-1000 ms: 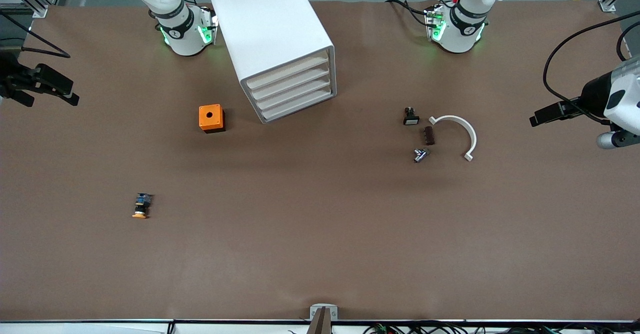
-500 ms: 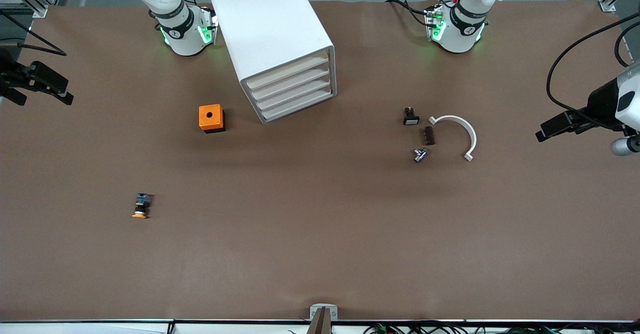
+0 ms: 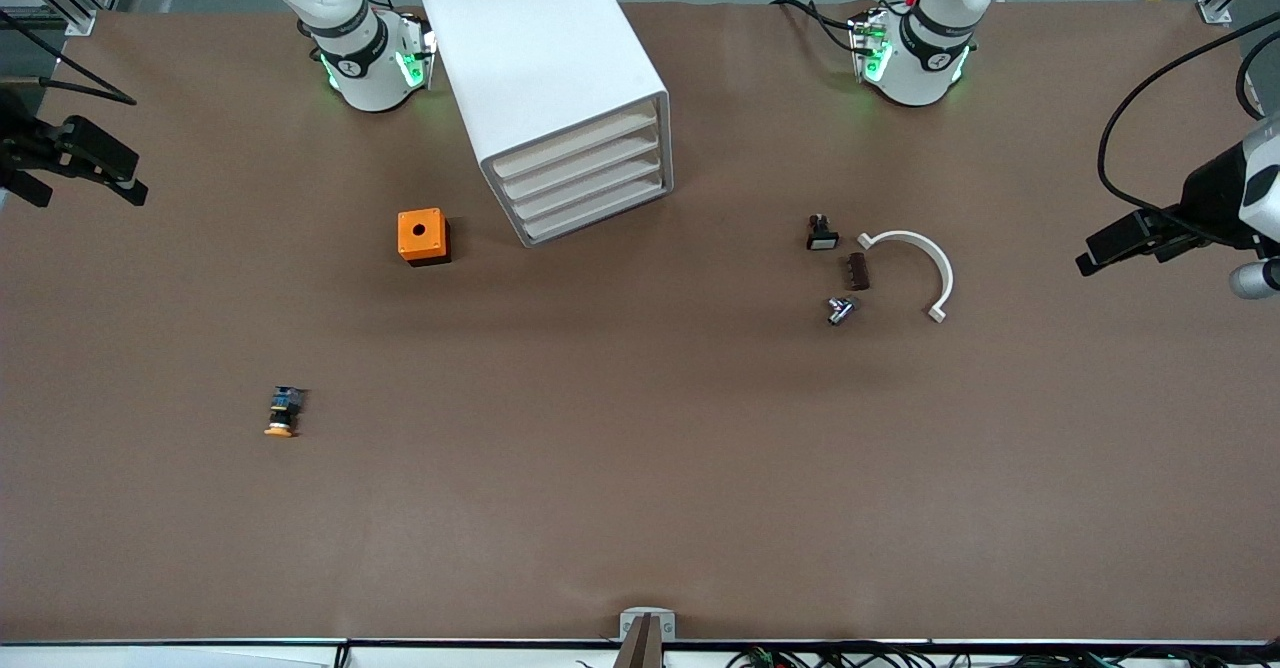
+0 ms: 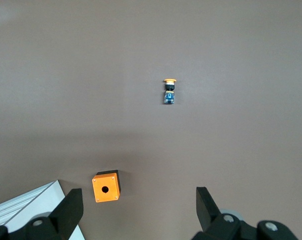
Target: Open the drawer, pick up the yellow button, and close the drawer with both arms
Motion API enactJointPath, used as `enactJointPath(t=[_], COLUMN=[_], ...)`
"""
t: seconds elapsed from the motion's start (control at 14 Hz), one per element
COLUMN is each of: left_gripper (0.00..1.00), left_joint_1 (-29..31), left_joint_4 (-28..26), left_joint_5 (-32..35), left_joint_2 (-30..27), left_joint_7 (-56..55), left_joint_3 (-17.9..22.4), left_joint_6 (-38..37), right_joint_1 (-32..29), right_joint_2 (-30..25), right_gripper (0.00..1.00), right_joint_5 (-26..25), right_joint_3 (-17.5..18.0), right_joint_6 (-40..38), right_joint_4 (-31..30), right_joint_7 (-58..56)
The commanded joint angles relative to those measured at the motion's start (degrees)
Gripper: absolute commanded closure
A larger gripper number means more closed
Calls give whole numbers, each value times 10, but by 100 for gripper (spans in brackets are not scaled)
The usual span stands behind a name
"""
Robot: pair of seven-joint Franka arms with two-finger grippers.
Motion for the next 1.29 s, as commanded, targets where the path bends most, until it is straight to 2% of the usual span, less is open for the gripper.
enactJointPath(t=[0.0,0.57,0.86,1.21], left_gripper=[0,0,0,0], left_joint_1=[-7,-6,-5,-4], left_joint_4=[-39,-18,-6,9], left_joint_5=[11,13,14,53], left_joint_2=[-43,-42,-42,-40], left_joint_7=[10,18,18,19], left_joint_3=[5,1,-20,-35], left_joint_6=[0,2,-1,-2], right_joint_1=[3,3,3,3], right_joint_2=[-16,-15,-15,-15], right_gripper=[0,0,0,0], right_joint_5=[-6,-3,-3,-2], right_joint_3=[-2,-1,-1,-1], right_joint_6=[1,-1,-1,-1], right_joint_4=[-14,-15,-15,-16], right_joint_7=[10,10,10,11])
